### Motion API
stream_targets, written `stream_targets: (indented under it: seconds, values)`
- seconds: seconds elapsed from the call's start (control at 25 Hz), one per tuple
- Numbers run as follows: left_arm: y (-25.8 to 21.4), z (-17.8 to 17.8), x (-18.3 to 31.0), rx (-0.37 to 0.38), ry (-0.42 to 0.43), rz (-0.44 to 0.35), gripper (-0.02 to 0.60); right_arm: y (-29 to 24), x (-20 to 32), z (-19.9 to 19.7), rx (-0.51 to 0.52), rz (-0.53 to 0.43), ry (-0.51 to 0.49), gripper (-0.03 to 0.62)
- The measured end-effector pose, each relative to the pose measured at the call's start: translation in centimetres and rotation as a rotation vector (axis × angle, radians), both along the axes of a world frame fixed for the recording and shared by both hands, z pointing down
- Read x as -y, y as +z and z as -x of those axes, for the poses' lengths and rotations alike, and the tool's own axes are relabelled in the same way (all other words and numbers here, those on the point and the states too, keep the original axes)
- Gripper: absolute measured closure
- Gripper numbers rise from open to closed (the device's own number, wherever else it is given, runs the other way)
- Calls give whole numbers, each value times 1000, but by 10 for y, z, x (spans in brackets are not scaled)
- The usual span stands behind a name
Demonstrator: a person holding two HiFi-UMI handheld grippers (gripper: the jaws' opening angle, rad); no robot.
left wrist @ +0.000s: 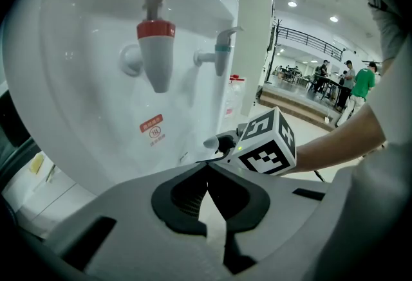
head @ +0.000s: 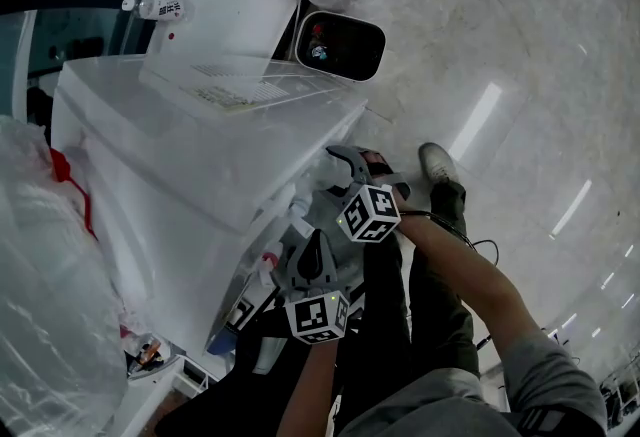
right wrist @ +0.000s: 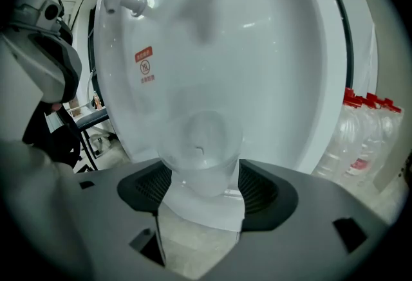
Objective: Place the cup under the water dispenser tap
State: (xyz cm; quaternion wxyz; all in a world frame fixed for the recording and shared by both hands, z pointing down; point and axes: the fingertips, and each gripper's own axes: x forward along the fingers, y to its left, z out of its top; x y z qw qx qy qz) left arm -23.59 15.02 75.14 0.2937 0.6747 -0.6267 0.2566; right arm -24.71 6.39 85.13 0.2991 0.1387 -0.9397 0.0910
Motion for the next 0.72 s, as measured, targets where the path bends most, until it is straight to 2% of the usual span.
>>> stream_targets:
  seconds: [0.4,0.72]
  values:
    - [-12,0,12,-2,1,-20,571,-10,-7,-32,-39,56,6,279]
    - [-37,-12,17,-8,13,-49,571,-51,-9,-58,-5,98,61,281]
